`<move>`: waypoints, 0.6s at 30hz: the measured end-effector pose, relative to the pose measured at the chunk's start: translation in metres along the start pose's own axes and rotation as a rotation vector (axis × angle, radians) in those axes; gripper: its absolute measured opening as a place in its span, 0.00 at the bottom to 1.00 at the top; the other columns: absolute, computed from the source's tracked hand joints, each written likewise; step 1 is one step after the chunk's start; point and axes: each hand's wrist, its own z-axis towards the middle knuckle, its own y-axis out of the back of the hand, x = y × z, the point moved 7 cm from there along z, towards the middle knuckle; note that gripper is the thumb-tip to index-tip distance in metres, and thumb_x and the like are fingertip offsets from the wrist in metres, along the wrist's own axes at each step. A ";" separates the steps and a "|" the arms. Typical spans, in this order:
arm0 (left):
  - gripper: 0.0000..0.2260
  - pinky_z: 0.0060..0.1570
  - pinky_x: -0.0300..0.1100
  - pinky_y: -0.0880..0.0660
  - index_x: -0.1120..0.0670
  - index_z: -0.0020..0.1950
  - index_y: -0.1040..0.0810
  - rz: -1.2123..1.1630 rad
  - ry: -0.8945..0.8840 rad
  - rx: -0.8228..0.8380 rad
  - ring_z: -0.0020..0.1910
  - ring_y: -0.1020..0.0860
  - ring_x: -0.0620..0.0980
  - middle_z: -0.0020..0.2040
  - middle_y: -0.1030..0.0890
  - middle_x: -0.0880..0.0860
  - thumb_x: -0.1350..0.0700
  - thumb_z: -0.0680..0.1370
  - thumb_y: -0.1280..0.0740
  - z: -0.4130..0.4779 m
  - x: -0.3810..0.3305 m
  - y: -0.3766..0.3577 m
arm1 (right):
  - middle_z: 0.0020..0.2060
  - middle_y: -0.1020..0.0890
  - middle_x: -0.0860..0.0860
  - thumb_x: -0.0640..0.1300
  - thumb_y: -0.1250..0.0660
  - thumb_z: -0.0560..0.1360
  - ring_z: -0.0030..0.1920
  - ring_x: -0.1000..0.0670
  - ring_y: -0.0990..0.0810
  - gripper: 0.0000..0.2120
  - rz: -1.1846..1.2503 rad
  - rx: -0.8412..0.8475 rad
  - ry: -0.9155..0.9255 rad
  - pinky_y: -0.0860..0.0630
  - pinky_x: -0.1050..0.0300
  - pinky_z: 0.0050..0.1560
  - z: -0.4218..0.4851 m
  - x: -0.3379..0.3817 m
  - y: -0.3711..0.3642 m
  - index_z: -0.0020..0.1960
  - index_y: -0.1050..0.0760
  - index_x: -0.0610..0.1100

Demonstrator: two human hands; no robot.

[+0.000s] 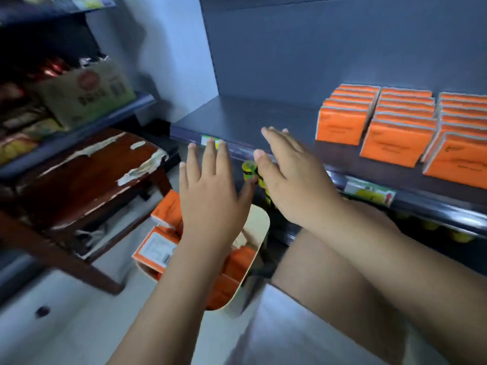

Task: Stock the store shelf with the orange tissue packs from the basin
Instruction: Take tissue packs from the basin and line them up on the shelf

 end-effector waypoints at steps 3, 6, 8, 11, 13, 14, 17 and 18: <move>0.36 0.79 0.61 0.45 0.55 0.83 0.40 0.079 0.057 0.162 0.83 0.47 0.62 0.83 0.40 0.55 0.38 0.80 0.38 -0.016 0.043 -0.032 | 0.79 0.34 0.45 0.59 0.47 0.84 0.79 0.43 0.38 0.30 -0.170 0.147 0.007 0.41 0.48 0.77 0.007 0.004 -0.058 0.80 0.39 0.43; 0.36 0.81 0.59 0.48 0.53 0.84 0.45 0.077 0.120 0.307 0.83 0.51 0.61 0.84 0.44 0.54 0.38 0.82 0.39 -0.039 0.067 -0.060 | 0.80 0.37 0.46 0.60 0.49 0.84 0.80 0.45 0.41 0.31 -0.305 0.285 0.077 0.44 0.47 0.80 0.005 -0.004 -0.107 0.82 0.43 0.44; 0.35 0.81 0.58 0.49 0.52 0.84 0.46 0.073 0.154 0.372 0.84 0.52 0.60 0.85 0.45 0.54 0.37 0.83 0.41 -0.055 0.077 -0.076 | 0.81 0.39 0.47 0.61 0.49 0.84 0.81 0.45 0.43 0.32 -0.356 0.401 0.098 0.45 0.47 0.80 -0.004 -0.016 -0.134 0.83 0.45 0.46; 0.33 0.80 0.59 0.51 0.51 0.84 0.45 0.033 0.208 0.440 0.84 0.52 0.59 0.85 0.45 0.53 0.37 0.83 0.42 -0.069 0.093 -0.096 | 0.80 0.37 0.47 0.61 0.47 0.84 0.79 0.44 0.39 0.31 -0.311 0.557 -0.052 0.37 0.46 0.76 -0.016 -0.042 -0.163 0.82 0.43 0.46; 0.33 0.80 0.58 0.51 0.50 0.84 0.45 0.018 0.254 0.493 0.84 0.52 0.58 0.85 0.45 0.52 0.37 0.83 0.42 -0.078 0.107 -0.107 | 0.77 0.32 0.45 0.61 0.46 0.84 0.75 0.42 0.33 0.29 -0.267 0.625 -0.128 0.30 0.44 0.70 -0.021 -0.052 -0.177 0.79 0.38 0.47; 0.33 0.81 0.59 0.51 0.50 0.84 0.45 0.011 0.275 0.521 0.84 0.52 0.57 0.84 0.44 0.51 0.37 0.83 0.41 -0.083 0.114 -0.112 | 0.74 0.30 0.45 0.60 0.46 0.83 0.73 0.41 0.31 0.27 -0.260 0.651 -0.139 0.28 0.43 0.68 -0.023 -0.055 -0.183 0.77 0.36 0.47; 0.32 0.80 0.63 0.55 0.48 0.83 0.43 0.063 0.294 0.555 0.84 0.51 0.58 0.84 0.43 0.50 0.37 0.82 0.40 -0.088 0.134 -0.122 | 0.71 0.27 0.45 0.60 0.45 0.82 0.69 0.40 0.28 0.25 -0.269 0.691 -0.147 0.25 0.41 0.63 -0.023 -0.065 -0.199 0.72 0.32 0.47; 0.31 0.78 0.66 0.58 0.46 0.82 0.42 0.098 0.291 0.542 0.84 0.51 0.59 0.84 0.42 0.50 0.37 0.82 0.40 -0.087 0.140 -0.122 | 0.70 0.26 0.45 0.60 0.45 0.82 0.68 0.40 0.27 0.24 -0.269 0.697 -0.162 0.24 0.42 0.62 -0.021 -0.069 -0.204 0.71 0.32 0.47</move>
